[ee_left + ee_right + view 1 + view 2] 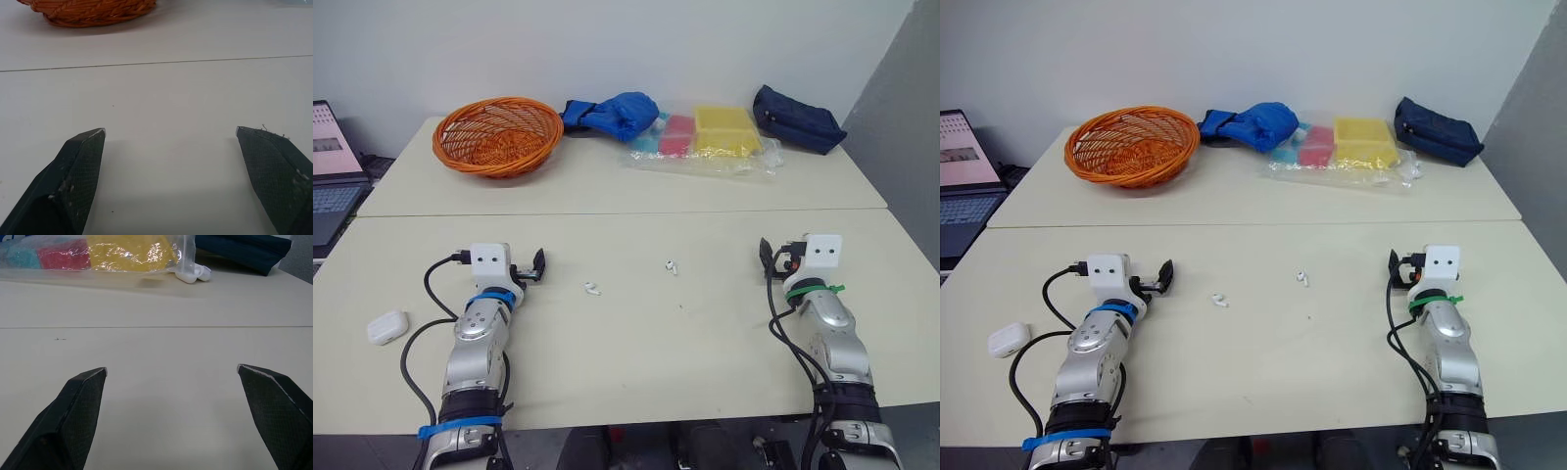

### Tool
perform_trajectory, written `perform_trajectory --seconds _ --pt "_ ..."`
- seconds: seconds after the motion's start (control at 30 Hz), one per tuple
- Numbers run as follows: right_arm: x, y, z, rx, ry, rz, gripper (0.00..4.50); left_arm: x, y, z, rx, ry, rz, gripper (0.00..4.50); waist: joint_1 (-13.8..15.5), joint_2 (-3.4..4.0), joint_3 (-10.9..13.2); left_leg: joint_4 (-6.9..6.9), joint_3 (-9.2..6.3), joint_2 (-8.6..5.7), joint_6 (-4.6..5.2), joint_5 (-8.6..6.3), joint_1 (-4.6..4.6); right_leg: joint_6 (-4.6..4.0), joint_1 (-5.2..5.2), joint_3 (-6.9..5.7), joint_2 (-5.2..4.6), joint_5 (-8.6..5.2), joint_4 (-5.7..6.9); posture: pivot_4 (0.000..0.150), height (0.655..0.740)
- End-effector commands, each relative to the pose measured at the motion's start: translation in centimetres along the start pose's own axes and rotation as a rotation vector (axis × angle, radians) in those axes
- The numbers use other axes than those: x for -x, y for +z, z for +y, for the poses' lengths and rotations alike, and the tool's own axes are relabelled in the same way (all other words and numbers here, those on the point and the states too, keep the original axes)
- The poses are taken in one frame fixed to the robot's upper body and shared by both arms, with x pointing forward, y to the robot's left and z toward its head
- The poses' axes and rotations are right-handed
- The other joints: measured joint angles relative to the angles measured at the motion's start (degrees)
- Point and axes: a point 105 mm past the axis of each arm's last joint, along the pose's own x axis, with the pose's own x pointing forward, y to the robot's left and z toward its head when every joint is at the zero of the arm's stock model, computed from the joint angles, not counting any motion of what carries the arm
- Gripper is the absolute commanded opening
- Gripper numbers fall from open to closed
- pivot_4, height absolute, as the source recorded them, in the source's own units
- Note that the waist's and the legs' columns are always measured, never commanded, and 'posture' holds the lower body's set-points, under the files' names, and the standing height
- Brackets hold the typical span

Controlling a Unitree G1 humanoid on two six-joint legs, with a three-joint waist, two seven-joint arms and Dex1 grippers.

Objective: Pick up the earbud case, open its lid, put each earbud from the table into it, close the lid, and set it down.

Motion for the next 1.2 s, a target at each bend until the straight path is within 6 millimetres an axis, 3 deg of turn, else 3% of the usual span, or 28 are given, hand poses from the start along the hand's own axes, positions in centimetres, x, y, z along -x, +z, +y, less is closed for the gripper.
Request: perform_trajectory --seconds 0.03,0.33,0.43,0.57,0.7,0.8,0.83,0.93,0.97,1.07,1.2 --pt "-0.2 1.4 -0.4 0.004 -0.001 -0.051 4.50 0.6 1.0 0.6 -0.007 -0.003 -0.038 4.47 0.0 0.00 0.0 0.00 0.00 0.00 0.00 0.00 0.00 0.00 0.00 0.00 0.00 0.00 0.00 0.150 0.7400" --pt "-0.9 1.9 -0.2 0.020 0.038 -0.059 4.50 3.5 1.5 1.4 0.008 0.025 -0.055 4.47 -0.2 0.00 0.0 -0.03 0.01 0.05 0.00 0.00 -0.01 -0.01 -0.04 0.03 0.00 0.00 -0.01 0.150 0.7400" --pt "-1.4 2.5 -0.5 0.019 0.038 -0.064 4.50 5.3 1.9 1.4 0.031 0.018 -0.057 4.47 -0.3 0.00 0.0 0.00 0.04 0.06 0.00 0.00 -0.01 -0.01 -0.04 0.06 -0.01 0.00 -0.01 0.150 0.7400" --pt "-2.4 4.0 0.8 0.016 0.143 -0.090 4.50 8.8 2.4 1.8 0.051 0.012 -0.060 4.47 -0.5 -0.01 0.0 -0.02 0.01 0.06 0.00 0.00 -0.02 -0.02 -0.04 0.06 -0.05 -0.01 -0.03 0.150 0.7400" --pt "-3.6 6.8 4.3 -0.006 0.391 -0.122 4.50 12.5 1.4 3.5 0.072 0.128 -0.016 4.47 -1.2 0.00 0.0 -0.02 0.00 0.10 0.01 -0.01 0.02 -0.04 -0.06 0.12 -0.12 -0.01 -0.03 0.150 0.7400" --pt "-3.9 8.4 6.7 0.024 0.556 -0.125 4.50 13.6 1.7 3.8 0.100 0.170 -0.033 4.47 -1.3 -0.01 0.0 0.02 0.00 0.10 0.01 -0.01 0.01 -0.18 -0.06 0.07 -0.11 0.06 -0.03 0.150 0.7400" --pt "-3.4 9.8 9.1 0.022 0.722 -0.130 4.50 14.6 1.4 4.6 0.135 0.246 -0.031 4.47 -1.2 -0.01 0.0 0.02 -0.03 0.09 0.01 0.00 0.02 -0.19 -0.04 0.05 -0.11 0.05 -0.03 0.150 0.7400" --pt "-1.3 12.4 13.4 -0.005 1.069 -0.124 4.50 16.9 -0.2 6.1 0.188 0.402 0.012 4.47 -1.3 -0.03 0.0 0.07 -0.04 0.10 0.02 0.00 0.02 -0.52 -0.04 0.03 -0.03 -0.05 -0.01 0.150 0.7400" --pt "-1.1 12.7 13.7 -0.013 1.105 -0.119 4.50 17.1 -0.4 6.2 0.190 0.414 0.021 4.47 -1.3 -0.03 0.0 0.07 -0.04 0.10 0.01 0.00 0.02 -0.50 -0.04 0.02 -0.02 -0.04 -0.04 0.150 0.7400" --pt "1.8 13.7 16.4 0.008 1.360 -0.081 4.50 18.3 -1.5 8.9 0.253 0.582 0.027 4.47 -0.9 -0.07 0.0 0.05 -0.16 0.08 0.01 -0.01 -0.05 -0.46 -0.05 -0.01 0.16 -0.03 -0.06 0.150 0.7400" --pt "4.4 14.5 18.4 0.034 1.546 -0.056 4.50 18.1 -1.4 10.7 0.219 0.598 0.018 4.47 -0.5 -0.06 0.0 0.02 -0.29 0.08 0.01 -0.01 -0.08 -0.53 -0.10 -0.07 0.31 -0.07 -0.03 0.150 0.7400"
